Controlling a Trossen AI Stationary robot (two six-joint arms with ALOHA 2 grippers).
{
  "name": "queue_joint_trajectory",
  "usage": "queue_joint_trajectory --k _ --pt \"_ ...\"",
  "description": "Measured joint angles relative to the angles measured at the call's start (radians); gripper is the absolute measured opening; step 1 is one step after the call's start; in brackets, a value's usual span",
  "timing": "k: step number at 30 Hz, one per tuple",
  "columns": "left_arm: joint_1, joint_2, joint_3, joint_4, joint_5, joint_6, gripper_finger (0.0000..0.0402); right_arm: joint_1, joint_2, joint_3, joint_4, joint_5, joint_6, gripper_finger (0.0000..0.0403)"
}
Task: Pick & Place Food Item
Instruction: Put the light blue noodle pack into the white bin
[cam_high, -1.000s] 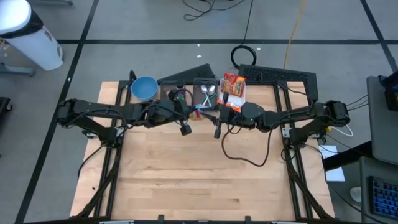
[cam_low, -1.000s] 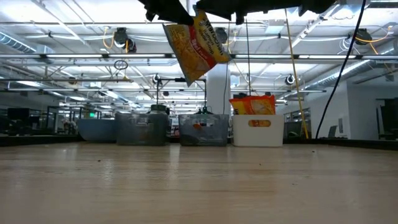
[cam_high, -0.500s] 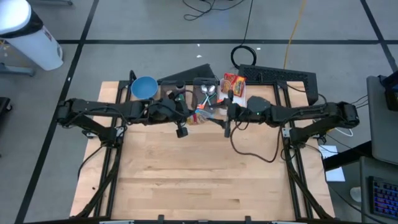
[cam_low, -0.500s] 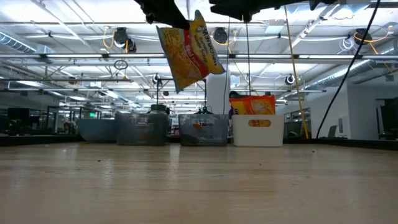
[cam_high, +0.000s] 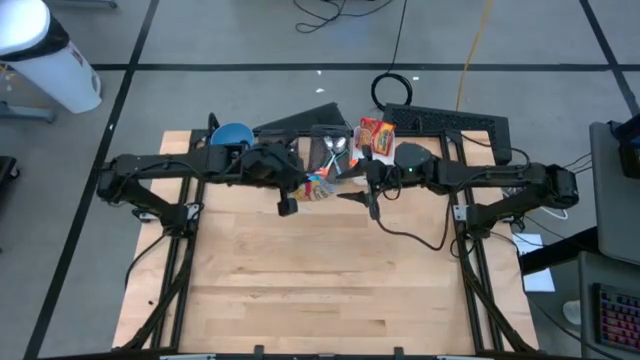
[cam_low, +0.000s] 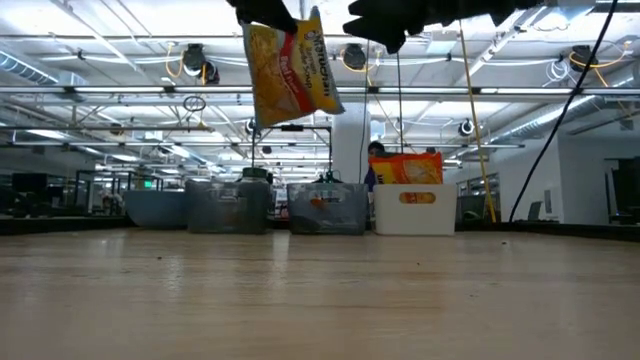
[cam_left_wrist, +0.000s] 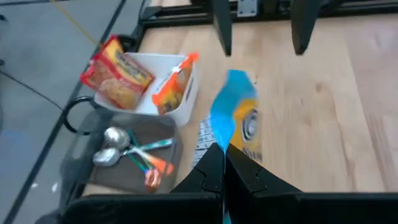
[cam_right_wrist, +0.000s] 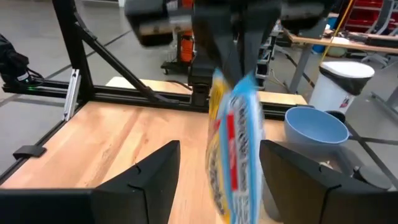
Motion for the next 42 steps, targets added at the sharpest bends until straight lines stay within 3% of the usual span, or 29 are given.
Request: queue_joint_trajectory --k 7,13,19,29,42 --pt "0.014 0.113 0.09 -0.091 0.059 0.01 0.0 -0.002 0.053 0.099 -0.178 -0.001 -0.037 0.0216" --pt "0.013 0.171 0.18 -0.155 0.076 0.027 0.0 -0.025 0.073 0.107 -0.147 -0.006 -0.025 0.0211" --pt "0.014 0.201 0.226 -0.169 0.079 0.054 0.0 -0.031 0.123 0.106 -0.077 -0.082 0.015 0.021" --pt "0.013 0.202 0.229 -0.191 0.078 0.056 0.0 -0.031 0.173 0.104 0.023 -0.075 0.021 0.021" --pt "0.011 0.201 0.229 -0.189 0.075 0.071 0.0 -0.046 0.203 0.104 0.025 -0.078 0.049 0.021"
